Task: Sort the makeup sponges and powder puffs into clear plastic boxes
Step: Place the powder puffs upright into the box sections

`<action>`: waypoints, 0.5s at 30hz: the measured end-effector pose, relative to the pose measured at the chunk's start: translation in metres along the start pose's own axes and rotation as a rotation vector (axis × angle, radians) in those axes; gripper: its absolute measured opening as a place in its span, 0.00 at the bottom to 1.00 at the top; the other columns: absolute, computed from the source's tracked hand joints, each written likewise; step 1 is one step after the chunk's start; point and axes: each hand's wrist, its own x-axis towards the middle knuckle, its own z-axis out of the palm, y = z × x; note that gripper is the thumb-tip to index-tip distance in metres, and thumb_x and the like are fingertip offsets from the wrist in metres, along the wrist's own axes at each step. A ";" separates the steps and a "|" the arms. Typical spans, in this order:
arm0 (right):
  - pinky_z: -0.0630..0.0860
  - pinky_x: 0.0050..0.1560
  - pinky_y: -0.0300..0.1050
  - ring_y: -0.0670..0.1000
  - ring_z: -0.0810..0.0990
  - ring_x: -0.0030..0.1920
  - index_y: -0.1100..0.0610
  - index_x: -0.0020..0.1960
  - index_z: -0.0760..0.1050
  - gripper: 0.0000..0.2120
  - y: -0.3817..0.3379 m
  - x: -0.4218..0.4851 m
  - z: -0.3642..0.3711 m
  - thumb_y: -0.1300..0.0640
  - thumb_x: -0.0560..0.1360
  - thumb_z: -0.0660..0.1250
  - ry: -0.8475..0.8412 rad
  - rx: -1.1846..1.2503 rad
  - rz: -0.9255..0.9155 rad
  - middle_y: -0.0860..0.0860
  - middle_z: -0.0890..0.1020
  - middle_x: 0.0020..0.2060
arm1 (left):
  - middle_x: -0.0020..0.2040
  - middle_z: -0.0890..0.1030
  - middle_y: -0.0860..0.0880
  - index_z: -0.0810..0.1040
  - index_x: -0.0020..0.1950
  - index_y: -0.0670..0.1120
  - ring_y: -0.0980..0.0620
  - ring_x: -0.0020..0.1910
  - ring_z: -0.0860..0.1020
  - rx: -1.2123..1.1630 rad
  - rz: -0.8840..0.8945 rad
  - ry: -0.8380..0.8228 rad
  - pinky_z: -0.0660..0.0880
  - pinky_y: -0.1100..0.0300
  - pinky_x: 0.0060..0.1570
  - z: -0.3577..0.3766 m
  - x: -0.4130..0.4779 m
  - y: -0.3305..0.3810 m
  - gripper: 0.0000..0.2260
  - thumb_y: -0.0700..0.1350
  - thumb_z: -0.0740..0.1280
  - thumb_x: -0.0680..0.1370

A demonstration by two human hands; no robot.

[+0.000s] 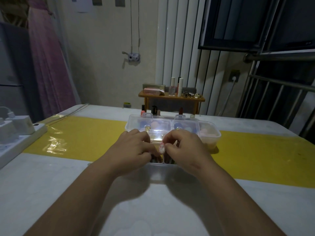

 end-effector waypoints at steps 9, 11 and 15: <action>0.79 0.51 0.52 0.48 0.77 0.48 0.47 0.50 0.79 0.07 -0.011 0.003 0.011 0.55 0.76 0.64 -0.113 -0.101 -0.004 0.45 0.79 0.48 | 0.49 0.71 0.58 0.80 0.57 0.65 0.57 0.49 0.64 -0.009 -0.001 -0.014 0.55 0.56 0.45 0.003 0.001 -0.002 0.31 0.60 0.43 0.66; 0.79 0.51 0.52 0.49 0.78 0.48 0.46 0.54 0.77 0.08 -0.011 0.003 0.013 0.54 0.77 0.64 -0.115 -0.093 -0.004 0.46 0.80 0.49 | 0.49 0.71 0.58 0.80 0.56 0.65 0.57 0.49 0.63 -0.007 0.002 -0.011 0.54 0.57 0.45 0.003 0.001 -0.003 0.31 0.60 0.43 0.65; 0.79 0.53 0.52 0.49 0.79 0.49 0.47 0.57 0.79 0.10 -0.011 0.004 0.013 0.53 0.77 0.65 -0.117 -0.091 0.047 0.47 0.82 0.49 | 0.50 0.72 0.58 0.80 0.57 0.66 0.56 0.50 0.65 -0.001 0.004 -0.011 0.54 0.57 0.46 0.004 0.002 -0.003 0.31 0.60 0.43 0.65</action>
